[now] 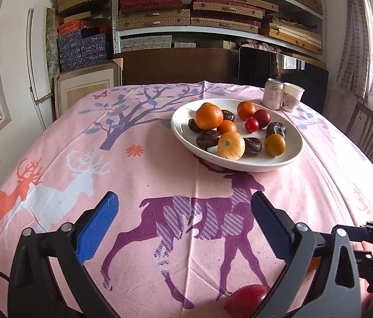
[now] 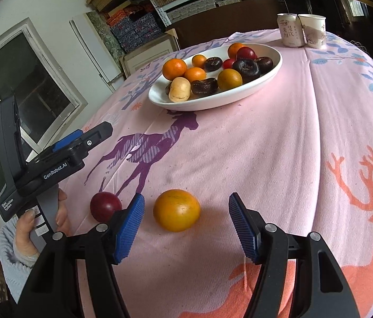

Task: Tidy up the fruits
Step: 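Grasp a red plum with left tool while right tool grasps an orange fruit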

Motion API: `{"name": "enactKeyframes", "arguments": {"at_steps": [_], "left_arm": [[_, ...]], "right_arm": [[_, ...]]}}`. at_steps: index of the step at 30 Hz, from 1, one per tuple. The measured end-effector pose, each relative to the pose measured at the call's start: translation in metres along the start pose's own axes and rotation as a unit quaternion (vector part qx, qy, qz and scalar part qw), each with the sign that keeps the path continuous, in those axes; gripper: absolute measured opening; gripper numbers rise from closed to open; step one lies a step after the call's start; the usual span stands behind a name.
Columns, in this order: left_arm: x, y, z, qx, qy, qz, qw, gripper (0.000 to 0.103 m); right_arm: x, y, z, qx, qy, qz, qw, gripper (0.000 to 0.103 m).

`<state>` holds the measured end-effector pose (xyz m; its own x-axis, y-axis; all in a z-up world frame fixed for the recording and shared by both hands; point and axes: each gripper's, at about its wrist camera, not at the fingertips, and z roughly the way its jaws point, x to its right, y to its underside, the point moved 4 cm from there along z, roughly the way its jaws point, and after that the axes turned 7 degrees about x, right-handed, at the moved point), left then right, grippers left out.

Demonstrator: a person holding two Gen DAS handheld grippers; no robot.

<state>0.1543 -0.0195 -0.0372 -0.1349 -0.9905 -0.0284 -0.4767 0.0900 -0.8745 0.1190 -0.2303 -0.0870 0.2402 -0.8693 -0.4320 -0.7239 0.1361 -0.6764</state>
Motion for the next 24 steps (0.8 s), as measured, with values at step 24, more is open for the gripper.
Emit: {"name": "enactKeyframes", "arguments": {"at_steps": [24], "left_arm": [[0.01,0.003,0.0,-0.003,0.0,0.026,0.9997,0.098]], "right_arm": [[0.004,0.0,0.005,-0.014,-0.029,0.02,0.999,0.039]]}}
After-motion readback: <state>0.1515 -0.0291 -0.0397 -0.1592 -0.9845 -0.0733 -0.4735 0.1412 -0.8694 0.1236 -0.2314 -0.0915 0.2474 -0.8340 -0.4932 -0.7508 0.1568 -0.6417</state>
